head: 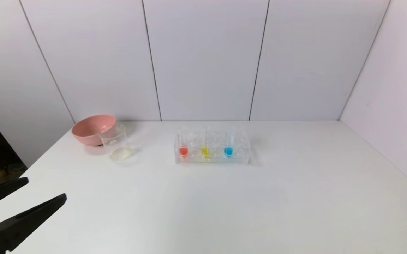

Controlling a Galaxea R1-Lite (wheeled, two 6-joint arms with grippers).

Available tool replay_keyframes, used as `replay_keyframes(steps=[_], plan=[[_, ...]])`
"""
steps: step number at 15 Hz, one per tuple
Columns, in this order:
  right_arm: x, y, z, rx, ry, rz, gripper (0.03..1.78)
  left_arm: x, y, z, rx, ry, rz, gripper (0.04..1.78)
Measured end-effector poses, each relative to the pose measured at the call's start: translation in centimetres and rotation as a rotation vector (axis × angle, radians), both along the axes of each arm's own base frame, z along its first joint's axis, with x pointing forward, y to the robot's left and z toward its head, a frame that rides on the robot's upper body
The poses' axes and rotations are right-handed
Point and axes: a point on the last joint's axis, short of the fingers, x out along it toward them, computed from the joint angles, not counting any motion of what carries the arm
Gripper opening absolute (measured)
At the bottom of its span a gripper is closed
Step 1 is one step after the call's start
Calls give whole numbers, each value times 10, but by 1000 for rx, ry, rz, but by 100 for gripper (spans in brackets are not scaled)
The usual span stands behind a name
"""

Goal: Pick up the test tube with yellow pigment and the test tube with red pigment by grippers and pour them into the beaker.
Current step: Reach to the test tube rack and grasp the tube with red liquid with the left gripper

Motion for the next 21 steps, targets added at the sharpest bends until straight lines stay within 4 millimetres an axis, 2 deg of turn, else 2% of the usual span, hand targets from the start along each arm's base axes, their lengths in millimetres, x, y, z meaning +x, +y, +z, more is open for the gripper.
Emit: replay_keyframes(steps=[4, 9, 16, 21], plan=[[0, 0, 0, 0, 0, 0, 171, 60, -24, 3, -10, 116, -91, 176], [0, 0, 0, 0, 0, 0, 171, 120, -83, 2, -5, 176, -71, 176], [0, 0, 0, 0, 0, 0, 171, 174, -158, -27, 112, 161, 99, 176], [0, 0, 0, 0, 0, 0, 171, 205, -193, -53, 106, 51, 275, 176]])
